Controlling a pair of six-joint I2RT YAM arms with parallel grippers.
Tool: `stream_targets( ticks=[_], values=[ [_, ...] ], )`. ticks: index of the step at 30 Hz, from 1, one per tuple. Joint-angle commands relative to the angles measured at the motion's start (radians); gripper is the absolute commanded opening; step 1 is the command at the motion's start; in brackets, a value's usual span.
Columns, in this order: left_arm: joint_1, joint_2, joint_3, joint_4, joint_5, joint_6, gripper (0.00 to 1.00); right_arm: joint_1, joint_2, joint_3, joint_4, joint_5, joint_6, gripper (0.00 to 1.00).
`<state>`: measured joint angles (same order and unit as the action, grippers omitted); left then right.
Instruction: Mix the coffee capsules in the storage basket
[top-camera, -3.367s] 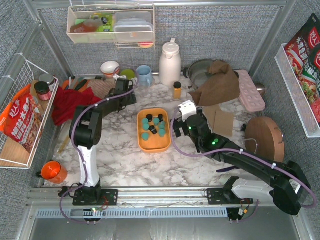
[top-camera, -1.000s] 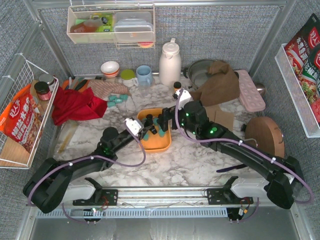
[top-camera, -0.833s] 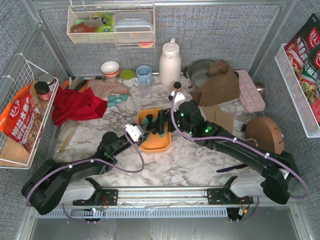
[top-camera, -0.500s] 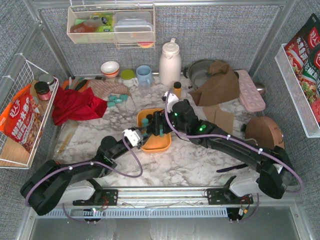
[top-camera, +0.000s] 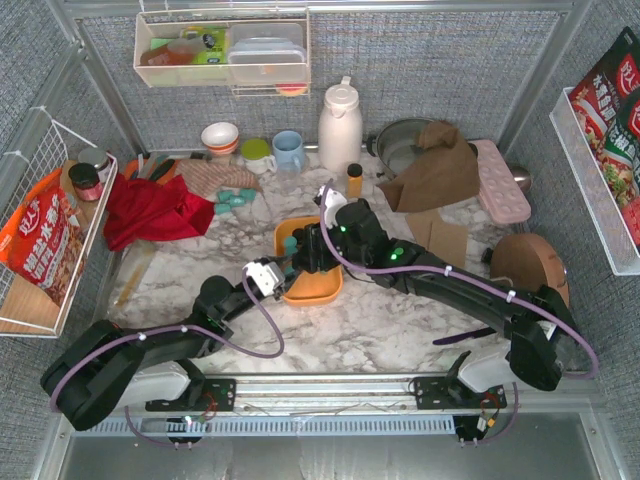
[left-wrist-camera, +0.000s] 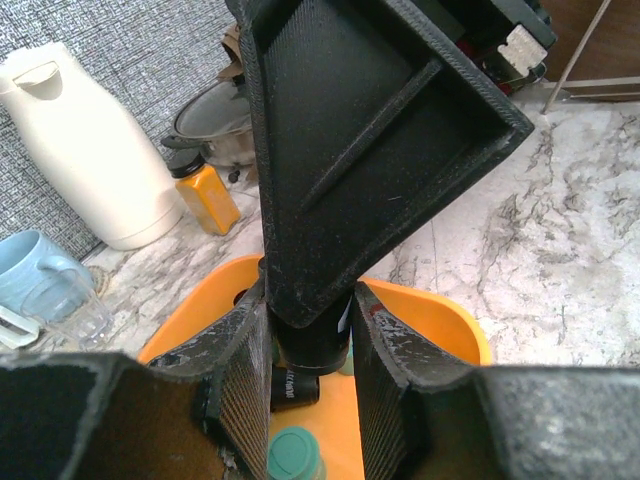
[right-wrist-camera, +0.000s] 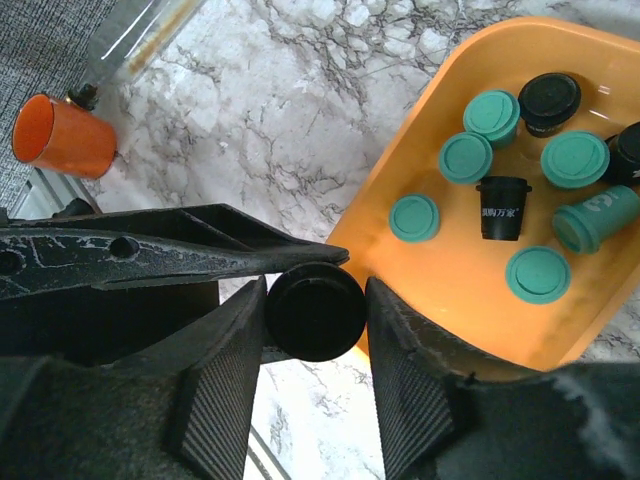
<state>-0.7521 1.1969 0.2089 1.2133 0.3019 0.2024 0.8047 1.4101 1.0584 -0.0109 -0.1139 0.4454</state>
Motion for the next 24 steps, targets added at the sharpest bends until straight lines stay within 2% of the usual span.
stream_targets(
  ticks=[1, 9, 15, 16, 17, 18, 24],
  values=[
    [-0.001, -0.006, -0.007, 0.065, -0.024, -0.009, 0.41, 0.004, 0.005, 0.016, -0.003, -0.008, 0.009, 0.45],
    [-0.001, -0.011, -0.017, 0.051, -0.075, -0.023, 0.51, 0.004, 0.015, 0.031, -0.025, 0.020, 0.009, 0.31],
    [-0.001, -0.040, -0.040, 0.051, -0.135, -0.050, 0.67, 0.003, 0.019, 0.041, -0.076, 0.116, -0.034, 0.27],
    [-0.001, -0.049, -0.047, 0.051, -0.153, -0.057, 0.72, 0.004, 0.020, 0.040, -0.086, 0.141, -0.048, 0.27],
    [-0.001, -0.059, -0.054, 0.051, -0.175, -0.066, 0.92, 0.004, 0.024, 0.040, -0.097, 0.166, -0.070, 0.27],
    [-0.002, -0.069, -0.060, 0.051, -0.204, -0.077, 0.98, 0.004, 0.032, 0.040, -0.108, 0.192, -0.089, 0.26],
    [-0.001, -0.160, -0.082, -0.031, -0.526, -0.197, 0.99, 0.023, 0.141, 0.040, -0.154, 0.317, -0.197, 0.26]
  ],
)
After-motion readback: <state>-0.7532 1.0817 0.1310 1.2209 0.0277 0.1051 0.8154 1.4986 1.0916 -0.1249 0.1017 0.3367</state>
